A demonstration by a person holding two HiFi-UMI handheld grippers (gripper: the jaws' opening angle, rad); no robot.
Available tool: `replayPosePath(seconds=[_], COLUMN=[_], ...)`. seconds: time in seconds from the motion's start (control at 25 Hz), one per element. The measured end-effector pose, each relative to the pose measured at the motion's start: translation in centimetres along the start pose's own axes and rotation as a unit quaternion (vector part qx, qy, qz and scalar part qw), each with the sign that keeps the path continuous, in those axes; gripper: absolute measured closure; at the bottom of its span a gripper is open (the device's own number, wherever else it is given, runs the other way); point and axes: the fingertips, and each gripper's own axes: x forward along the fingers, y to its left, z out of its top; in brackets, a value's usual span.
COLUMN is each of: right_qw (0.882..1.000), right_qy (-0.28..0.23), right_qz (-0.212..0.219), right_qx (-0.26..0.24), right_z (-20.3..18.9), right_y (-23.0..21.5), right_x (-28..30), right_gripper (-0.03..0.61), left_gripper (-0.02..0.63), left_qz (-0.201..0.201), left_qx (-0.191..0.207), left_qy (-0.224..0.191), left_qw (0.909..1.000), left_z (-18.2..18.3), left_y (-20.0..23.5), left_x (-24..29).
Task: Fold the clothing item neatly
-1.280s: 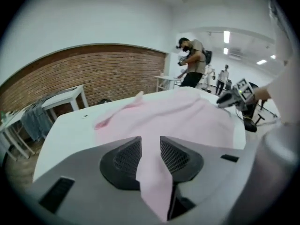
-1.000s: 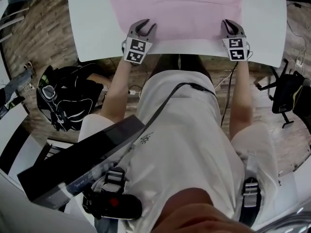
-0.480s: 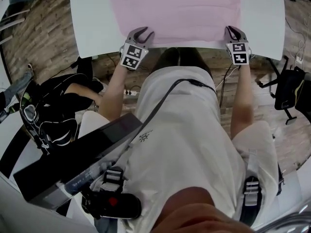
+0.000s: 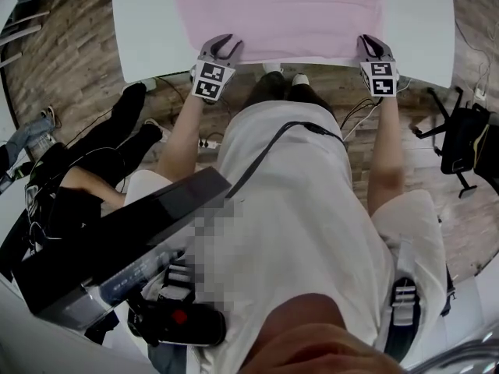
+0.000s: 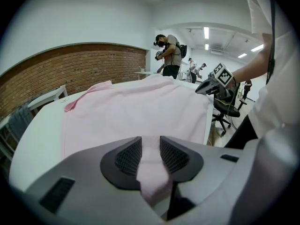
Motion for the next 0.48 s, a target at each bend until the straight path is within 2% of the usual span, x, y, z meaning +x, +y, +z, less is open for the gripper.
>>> replayPosePath(seconds=[0.16,0.48], right_qw=[1.0,1.0], right_qy=[-0.008,-0.023], right_qz=[0.0,0.003], right_qx=[0.004,0.002], right_z=[0.6,-0.4], right_y=[1.2,0.5], right_x=[0.1,-0.7], right_gripper=[0.54,0.54], left_gripper=[0.491,0.491], left_qz=[0.014,0.034], left_qx=[-0.011,-0.01], left_qy=[-0.004,0.008], left_qw=[0.9998,0.9994], left_z=[-0.9,-1.3], left_y=[1.0,-0.5], left_x=[-0.4,0.1])
